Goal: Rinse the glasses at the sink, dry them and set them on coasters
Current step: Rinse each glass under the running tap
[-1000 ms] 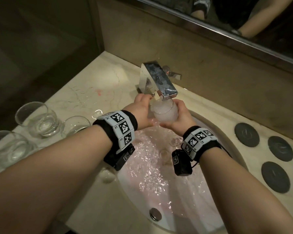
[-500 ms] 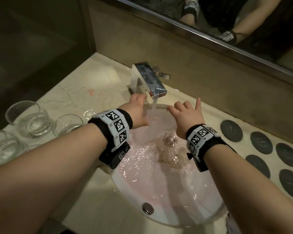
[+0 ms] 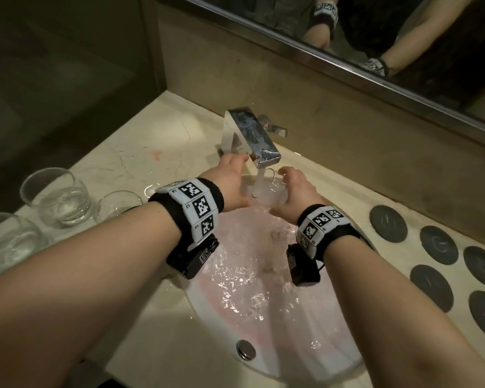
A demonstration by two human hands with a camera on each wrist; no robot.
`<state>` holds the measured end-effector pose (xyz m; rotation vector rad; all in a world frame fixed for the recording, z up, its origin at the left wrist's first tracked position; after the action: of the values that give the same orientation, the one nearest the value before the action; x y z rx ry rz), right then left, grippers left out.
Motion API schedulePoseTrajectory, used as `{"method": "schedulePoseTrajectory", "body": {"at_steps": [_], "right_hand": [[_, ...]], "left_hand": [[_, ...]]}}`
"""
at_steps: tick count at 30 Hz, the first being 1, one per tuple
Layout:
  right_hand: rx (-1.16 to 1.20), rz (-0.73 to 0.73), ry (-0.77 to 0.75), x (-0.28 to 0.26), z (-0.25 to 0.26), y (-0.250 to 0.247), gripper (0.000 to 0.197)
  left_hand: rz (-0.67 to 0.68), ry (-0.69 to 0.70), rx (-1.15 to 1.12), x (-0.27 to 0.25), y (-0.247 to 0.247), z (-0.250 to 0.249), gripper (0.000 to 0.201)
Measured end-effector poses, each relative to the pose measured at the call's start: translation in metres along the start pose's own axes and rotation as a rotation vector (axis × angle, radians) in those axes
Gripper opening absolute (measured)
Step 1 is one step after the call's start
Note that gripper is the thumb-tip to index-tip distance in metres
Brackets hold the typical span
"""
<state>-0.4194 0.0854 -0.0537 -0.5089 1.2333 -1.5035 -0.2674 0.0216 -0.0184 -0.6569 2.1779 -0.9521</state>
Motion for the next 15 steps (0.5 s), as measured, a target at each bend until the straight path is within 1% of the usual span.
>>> {"method": "schedulePoseTrajectory", "body": {"at_steps": [3, 6, 8, 12, 15], "right_hand": [[0.036, 0.004, 0.023, 0.005, 0.001, 0.005, 0.083], [0.131, 0.015, 0.06, 0.008, -0.002, 0.011, 0.086], [0.152, 0.01, 0.058, 0.008, -0.003, 0.011, 0.087], [0.08, -0.003, 0.007, 0.004, -0.001, 0.003, 0.086], [-0.031, 0.002, -0.034, -0.003, 0.0, -0.004, 0.084]], "left_hand": [[-0.004, -0.008, -0.002, -0.001, -0.002, 0.002, 0.094], [-0.003, -0.019, 0.006, -0.002, -0.002, 0.005, 0.094], [0.002, -0.024, 0.026, -0.002, -0.001, 0.006, 0.093], [0.002, -0.025, 0.047, -0.004, -0.001, 0.006, 0.093], [0.003, -0.031, 0.054, -0.006, 0.0, 0.005, 0.092]]}}
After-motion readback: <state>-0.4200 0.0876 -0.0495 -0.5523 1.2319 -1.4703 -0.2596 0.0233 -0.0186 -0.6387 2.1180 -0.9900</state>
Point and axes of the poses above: each hand's wrist, its own x-axis towards the middle knuckle, its own y-axis out of the palm, z = x × y, the point moved 6 cm from there along x, towards the middle knuckle, and after that the axes turned 5 degrees about z, right-handed, at the moved point
